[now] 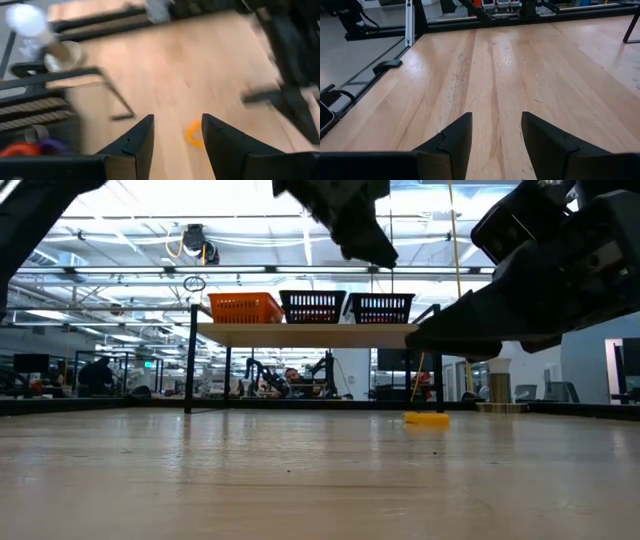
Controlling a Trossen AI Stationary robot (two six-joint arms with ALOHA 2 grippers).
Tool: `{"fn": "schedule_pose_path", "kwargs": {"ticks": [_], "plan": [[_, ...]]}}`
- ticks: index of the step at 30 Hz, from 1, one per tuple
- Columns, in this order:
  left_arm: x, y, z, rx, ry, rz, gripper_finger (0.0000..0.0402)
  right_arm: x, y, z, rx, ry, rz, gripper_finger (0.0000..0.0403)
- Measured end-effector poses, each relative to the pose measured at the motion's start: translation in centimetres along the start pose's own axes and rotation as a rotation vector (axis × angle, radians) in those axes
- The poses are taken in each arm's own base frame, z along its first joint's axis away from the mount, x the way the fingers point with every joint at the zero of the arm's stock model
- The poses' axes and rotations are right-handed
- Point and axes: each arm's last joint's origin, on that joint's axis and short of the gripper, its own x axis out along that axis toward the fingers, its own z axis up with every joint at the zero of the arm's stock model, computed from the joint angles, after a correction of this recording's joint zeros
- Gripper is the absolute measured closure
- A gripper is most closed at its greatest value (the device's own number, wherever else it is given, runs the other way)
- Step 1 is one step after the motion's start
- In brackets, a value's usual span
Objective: Pick & Place Office Desk Supplies
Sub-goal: Put the yellow spring keychain into the right black basket on the shelf
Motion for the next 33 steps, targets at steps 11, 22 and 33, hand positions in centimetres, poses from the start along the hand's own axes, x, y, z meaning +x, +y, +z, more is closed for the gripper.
{"fn": "schedule_pose_path", "kwargs": {"ticks": [11,22,33], "plan": [[-1.4,-9.4,2.0,0.353,0.221,0.201,0.0252,-4.0,1.7,0.7,-0.037,0.279,-0.004,0.0243],[-5.7,-10.9,2.2,0.100,0.169,-0.031,0.0252,-13.2,4.9,3.6,-0.117,0.104,-0.143,0.0243],[-2.5,-14.9,-1.5,0.048,0.357,-0.198,0.0252,-13.6,4.8,3.6,-0.177,-0.012,-0.310,0.0243]]}}
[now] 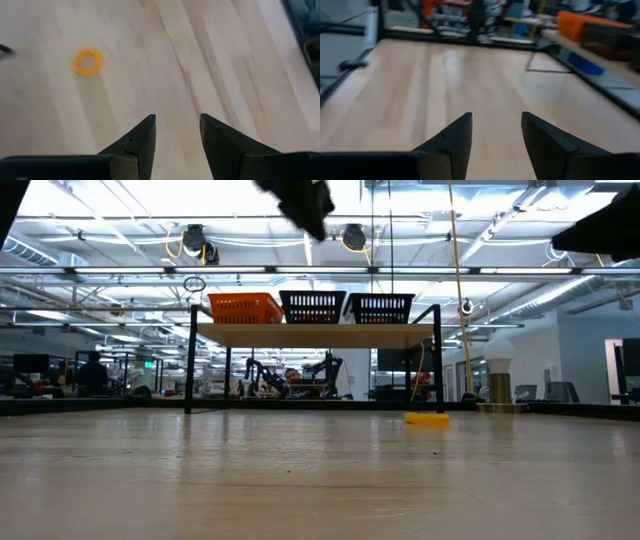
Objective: Pick & Place Office Desk Supplies
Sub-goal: Put the yellow spring keychain into the right black basket on the shelf
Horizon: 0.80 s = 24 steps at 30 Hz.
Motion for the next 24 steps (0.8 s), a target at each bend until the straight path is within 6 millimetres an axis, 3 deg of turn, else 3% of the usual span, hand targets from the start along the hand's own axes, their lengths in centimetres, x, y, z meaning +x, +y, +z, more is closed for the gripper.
{"fn": "schedule_pose_path", "kwargs": {"ticks": [6,11,16,24], "plan": [[5.0,-0.3,-3.8,-0.100,0.166,-0.056,0.0252,1.2,-0.7,0.0,0.040,-0.034,-0.139,0.0243],[8.5,-0.4,-6.1,-0.157,0.142,-0.108,0.0252,3.7,-1.3,-1.1,0.084,0.116,-0.111,0.0243],[10.6,-0.5,-7.0,-0.168,0.057,-0.107,0.0252,6.6,-2.2,-2.9,0.108,0.301,-0.106,0.0243],[11.0,-2.1,-5.2,-0.146,-0.133,-0.106,0.0252,10.1,-4.1,-4.9,0.004,0.447,-0.170,0.0243]]}}
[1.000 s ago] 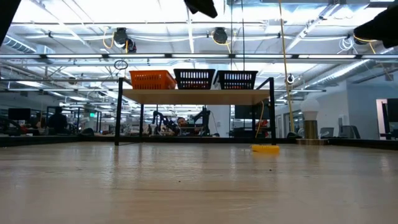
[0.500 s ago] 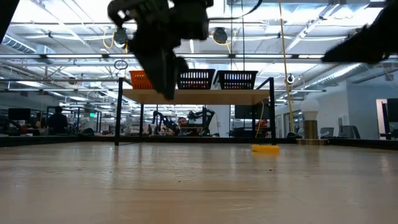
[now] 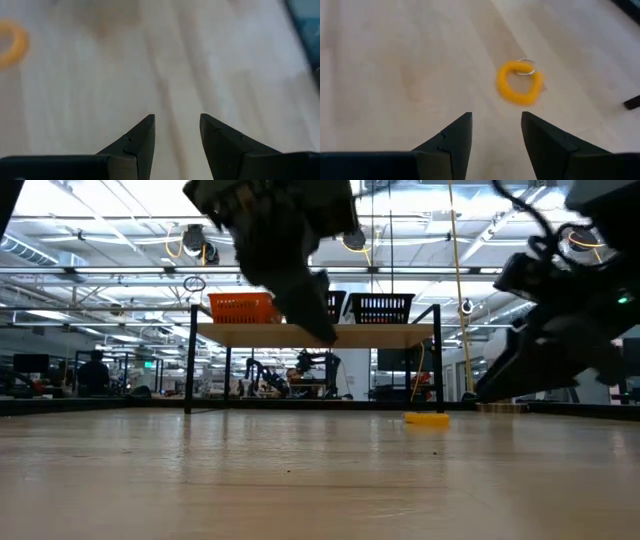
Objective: Pick & Place Office Desk Supplies
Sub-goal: Put the yellow spring keychain into the right black basket on the shelf
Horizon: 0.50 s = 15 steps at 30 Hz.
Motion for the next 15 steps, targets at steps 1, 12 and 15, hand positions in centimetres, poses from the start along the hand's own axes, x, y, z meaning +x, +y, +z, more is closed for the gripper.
{"fn": "schedule_pose_path", "kwargs": {"ticks": [1,12,15], "plan": [[0.0,-0.4,0.3,0.020,-0.030,-0.004,0.0252,0.4,-0.1,0.1,-0.009,-0.003,-0.009,0.0243],[-5.1,-5.5,2.3,0.173,-0.245,0.075,0.0252,3.5,-2.1,2.0,0.074,-0.005,0.035,0.0243],[-7.5,-7.3,2.4,0.221,-0.293,0.104,0.0252,4.0,-2.9,1.9,0.128,0.012,0.023,0.0242]]}}
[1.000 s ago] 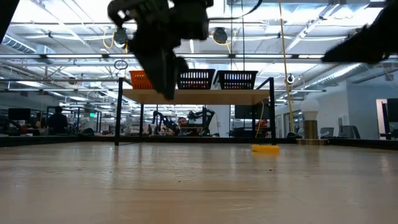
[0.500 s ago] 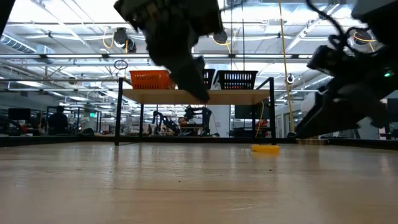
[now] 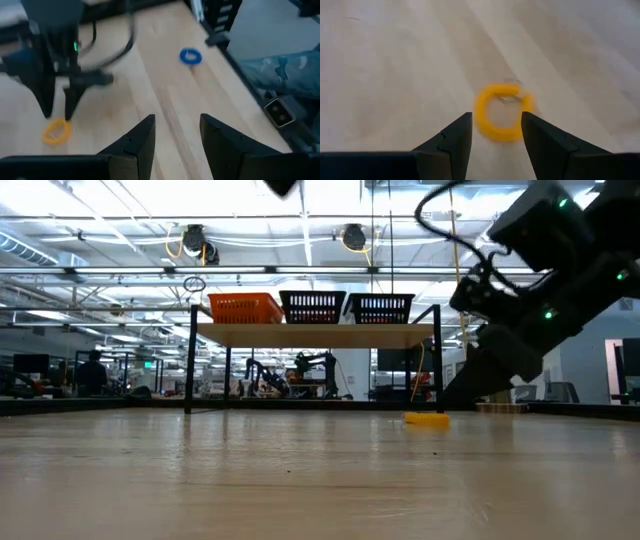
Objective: Pick & Place Office Desk Supplies
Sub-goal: Put the yellow spring keychain into the right black basket on the shelf
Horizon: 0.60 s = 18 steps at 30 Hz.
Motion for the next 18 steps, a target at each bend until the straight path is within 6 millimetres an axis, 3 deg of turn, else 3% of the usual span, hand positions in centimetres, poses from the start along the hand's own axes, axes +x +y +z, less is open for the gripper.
{"fn": "schedule_pose_path", "kwargs": {"ticks": [6,12,18], "plan": [[-4.4,-2.4,1.3,0.060,-0.066,0.099,0.0252,0.6,-1.7,-1.0,0.185,0.039,-0.050,0.0232],[-8.0,-4.6,1.2,0.072,-0.058,0.245,0.0252,0.6,-2.8,-2.3,0.231,0.100,0.019,0.0236],[-9.3,-6.5,0.9,0.107,-0.061,0.342,0.0252,0.2,-3.5,-3.4,0.246,0.006,0.096,0.0211]]}}
